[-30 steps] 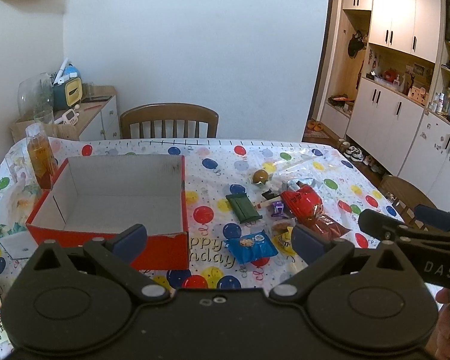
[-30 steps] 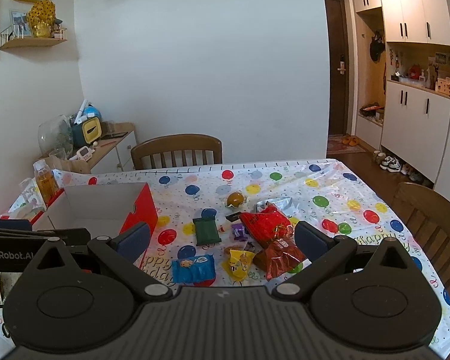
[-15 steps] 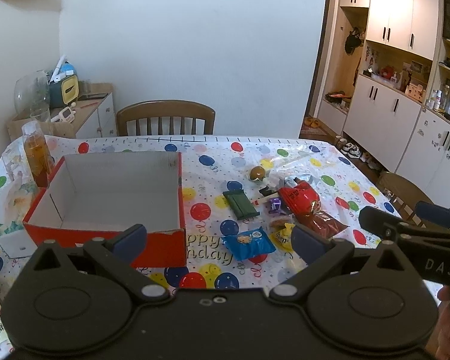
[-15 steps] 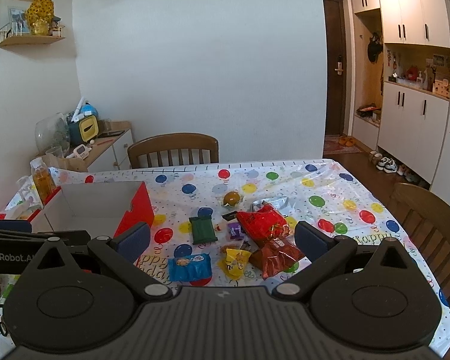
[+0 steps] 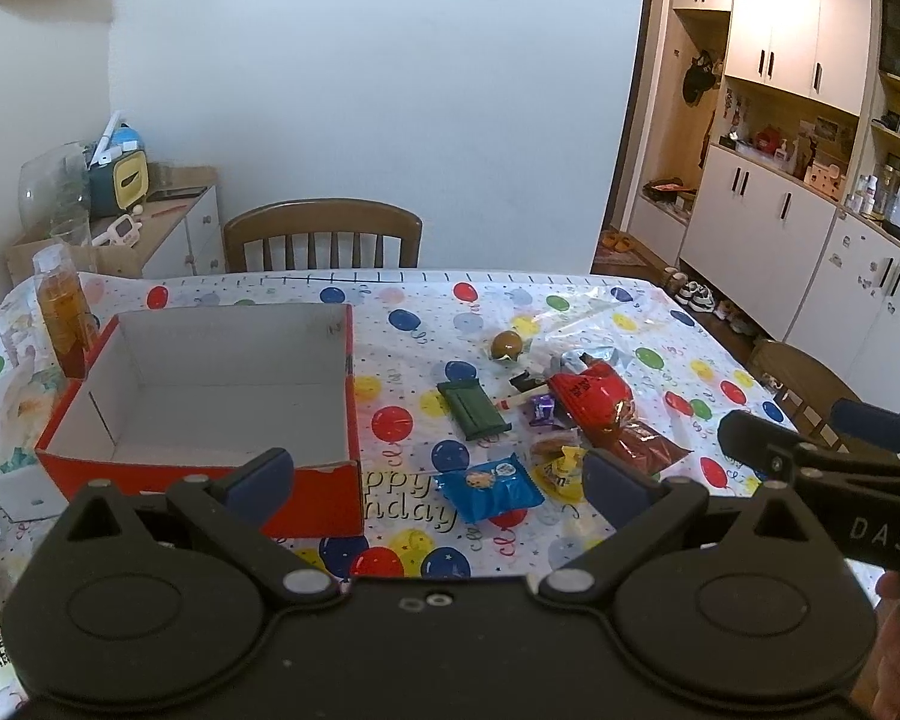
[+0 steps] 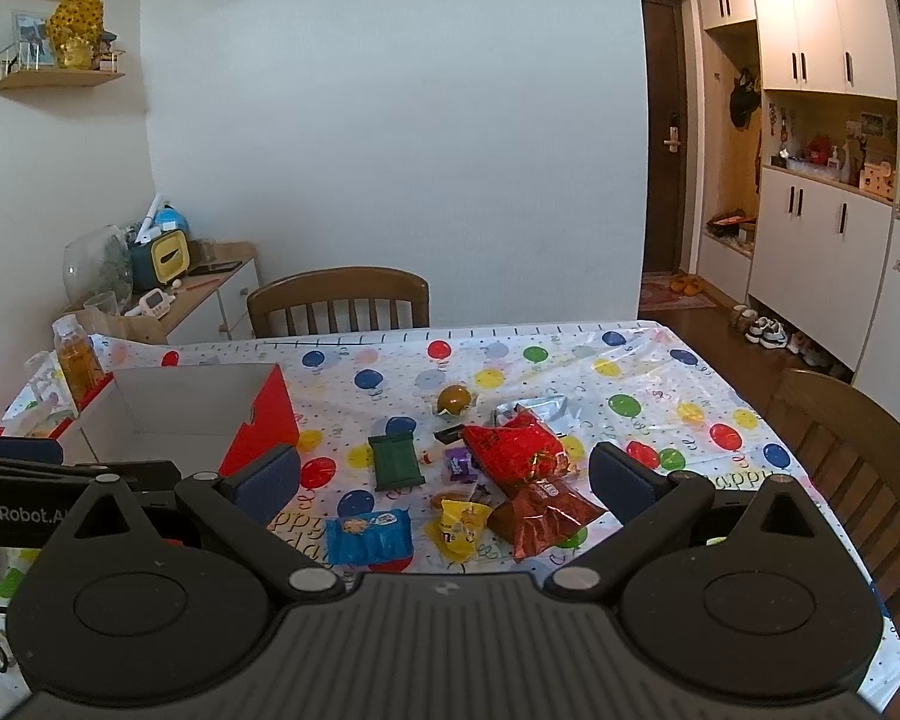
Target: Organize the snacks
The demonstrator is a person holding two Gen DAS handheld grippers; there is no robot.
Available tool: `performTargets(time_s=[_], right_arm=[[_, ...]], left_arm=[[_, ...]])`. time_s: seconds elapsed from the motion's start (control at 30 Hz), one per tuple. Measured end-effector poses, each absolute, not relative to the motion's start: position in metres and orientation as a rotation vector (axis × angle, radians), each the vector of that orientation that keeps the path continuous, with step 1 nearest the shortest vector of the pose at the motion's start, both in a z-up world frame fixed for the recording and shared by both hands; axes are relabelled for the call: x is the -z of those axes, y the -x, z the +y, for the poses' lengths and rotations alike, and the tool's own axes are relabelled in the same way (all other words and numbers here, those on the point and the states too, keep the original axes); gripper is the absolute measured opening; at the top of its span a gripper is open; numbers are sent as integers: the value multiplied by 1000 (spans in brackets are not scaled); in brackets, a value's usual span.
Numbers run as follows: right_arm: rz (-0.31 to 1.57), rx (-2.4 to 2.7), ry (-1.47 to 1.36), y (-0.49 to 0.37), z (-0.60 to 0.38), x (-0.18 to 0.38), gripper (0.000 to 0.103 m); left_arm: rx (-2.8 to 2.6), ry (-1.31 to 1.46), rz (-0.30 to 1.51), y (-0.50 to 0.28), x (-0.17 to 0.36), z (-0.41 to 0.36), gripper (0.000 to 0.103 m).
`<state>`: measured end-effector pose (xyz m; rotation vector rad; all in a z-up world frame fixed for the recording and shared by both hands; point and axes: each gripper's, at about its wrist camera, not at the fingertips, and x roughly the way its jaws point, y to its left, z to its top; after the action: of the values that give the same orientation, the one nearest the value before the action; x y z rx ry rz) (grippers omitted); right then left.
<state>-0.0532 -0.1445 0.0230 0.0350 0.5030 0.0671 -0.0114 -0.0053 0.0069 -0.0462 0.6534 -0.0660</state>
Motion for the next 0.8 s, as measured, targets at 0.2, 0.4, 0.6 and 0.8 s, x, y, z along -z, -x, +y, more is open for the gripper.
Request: performTargets(time_s=[0.2, 0.4, 0.6, 0.8], right_arm=[[515, -59, -38, 48, -151, -21, 103], [535, -60, -36, 39, -160, -16, 103], [568, -45, -49, 19, -180, -4, 103], [618, -45, -25, -10, -201, 20, 103]], left_arm=[[79, 43, 664, 4, -5, -9, 102], [100, 51, 685, -9, 1, -15, 102], [111, 47, 714, -27, 13, -25, 102], [117, 24, 745, -50, 33, -39, 101]])
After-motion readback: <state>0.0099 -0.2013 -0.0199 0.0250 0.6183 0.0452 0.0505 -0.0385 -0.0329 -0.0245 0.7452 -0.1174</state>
